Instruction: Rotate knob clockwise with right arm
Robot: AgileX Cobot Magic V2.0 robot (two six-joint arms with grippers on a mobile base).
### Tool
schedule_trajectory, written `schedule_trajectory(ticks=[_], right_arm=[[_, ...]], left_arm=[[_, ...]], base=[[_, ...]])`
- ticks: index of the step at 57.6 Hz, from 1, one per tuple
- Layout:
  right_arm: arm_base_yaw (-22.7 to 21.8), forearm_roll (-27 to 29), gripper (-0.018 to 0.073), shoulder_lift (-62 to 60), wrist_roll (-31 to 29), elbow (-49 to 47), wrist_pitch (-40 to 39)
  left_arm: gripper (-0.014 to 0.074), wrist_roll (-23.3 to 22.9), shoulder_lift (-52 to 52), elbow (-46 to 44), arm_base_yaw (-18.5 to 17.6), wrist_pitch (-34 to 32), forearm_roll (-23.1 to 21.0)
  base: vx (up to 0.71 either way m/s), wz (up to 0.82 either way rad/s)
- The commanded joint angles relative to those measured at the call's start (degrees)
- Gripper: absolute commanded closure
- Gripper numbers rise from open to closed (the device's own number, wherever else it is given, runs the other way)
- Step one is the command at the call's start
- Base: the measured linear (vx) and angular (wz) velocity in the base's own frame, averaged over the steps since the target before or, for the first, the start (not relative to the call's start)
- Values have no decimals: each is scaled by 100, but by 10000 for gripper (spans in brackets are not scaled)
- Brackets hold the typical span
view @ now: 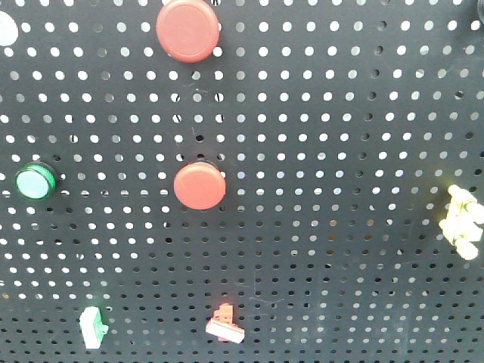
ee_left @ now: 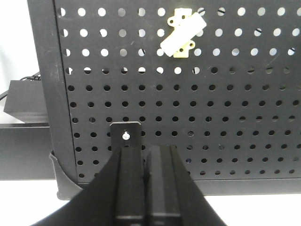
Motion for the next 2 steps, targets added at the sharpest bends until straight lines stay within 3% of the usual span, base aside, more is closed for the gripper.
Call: schedule_trajectory(ticks=[1, 2], right_arm=[[-39, -56, 568, -38, -47, 38, -496], [-39, -56, 568, -38, -47, 38, -496]], left_arm=[[603, -27, -58, 65, -37, -494, -22], [603, -27, -58, 65, -37, -494, -22]], base=[[0, 0], [0, 0]])
